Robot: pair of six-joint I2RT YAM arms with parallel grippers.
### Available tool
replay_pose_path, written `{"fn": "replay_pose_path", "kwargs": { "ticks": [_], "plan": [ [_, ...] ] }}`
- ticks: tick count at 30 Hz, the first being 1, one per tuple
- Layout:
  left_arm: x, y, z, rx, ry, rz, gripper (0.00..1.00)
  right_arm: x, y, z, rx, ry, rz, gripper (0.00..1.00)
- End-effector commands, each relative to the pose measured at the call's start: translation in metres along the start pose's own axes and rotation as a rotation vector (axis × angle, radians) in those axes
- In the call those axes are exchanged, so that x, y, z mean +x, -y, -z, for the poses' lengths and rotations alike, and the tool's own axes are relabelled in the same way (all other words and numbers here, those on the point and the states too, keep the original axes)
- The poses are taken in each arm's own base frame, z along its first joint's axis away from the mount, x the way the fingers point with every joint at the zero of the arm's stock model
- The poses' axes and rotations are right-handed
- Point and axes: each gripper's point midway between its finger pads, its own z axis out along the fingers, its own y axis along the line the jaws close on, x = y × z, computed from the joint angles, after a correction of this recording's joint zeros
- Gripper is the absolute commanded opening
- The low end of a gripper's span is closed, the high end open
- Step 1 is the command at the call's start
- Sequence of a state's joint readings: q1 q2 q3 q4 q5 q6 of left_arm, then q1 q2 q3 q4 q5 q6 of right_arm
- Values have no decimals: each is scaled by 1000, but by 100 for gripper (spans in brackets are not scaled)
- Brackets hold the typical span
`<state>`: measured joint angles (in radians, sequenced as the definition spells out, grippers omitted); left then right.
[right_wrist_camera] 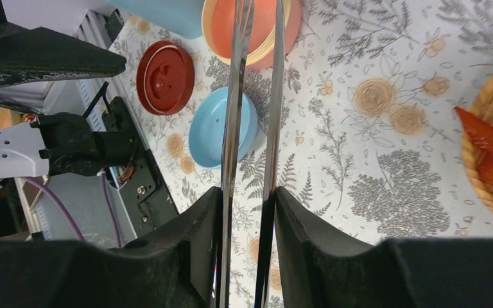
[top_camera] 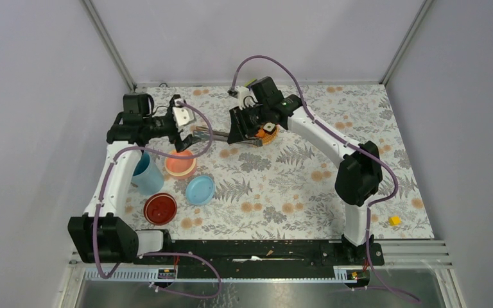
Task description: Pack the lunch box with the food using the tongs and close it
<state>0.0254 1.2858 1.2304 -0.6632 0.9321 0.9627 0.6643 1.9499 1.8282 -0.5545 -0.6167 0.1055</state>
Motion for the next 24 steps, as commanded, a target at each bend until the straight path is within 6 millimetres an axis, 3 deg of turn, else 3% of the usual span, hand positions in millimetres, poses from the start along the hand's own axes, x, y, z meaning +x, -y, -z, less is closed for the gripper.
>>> {"fn": "replay_pose_path", "kwargs": {
  "ticks": [1,7,17,24],
  "plan": [
    [-13,3,1,-12,-26,-352,98,-13,-29,13,-104,58,6,42],
    [-21,24,-12,45,-10,-412,94,-13,-41,16,-155,62,-14,42],
    [-8,48,-33,118,-61,-479,92,-9,-57,16,-211,58,-12,41],
    [5,53,-43,143,-127,-538,78,-2,-74,13,-258,36,12,42]
  ]
}}
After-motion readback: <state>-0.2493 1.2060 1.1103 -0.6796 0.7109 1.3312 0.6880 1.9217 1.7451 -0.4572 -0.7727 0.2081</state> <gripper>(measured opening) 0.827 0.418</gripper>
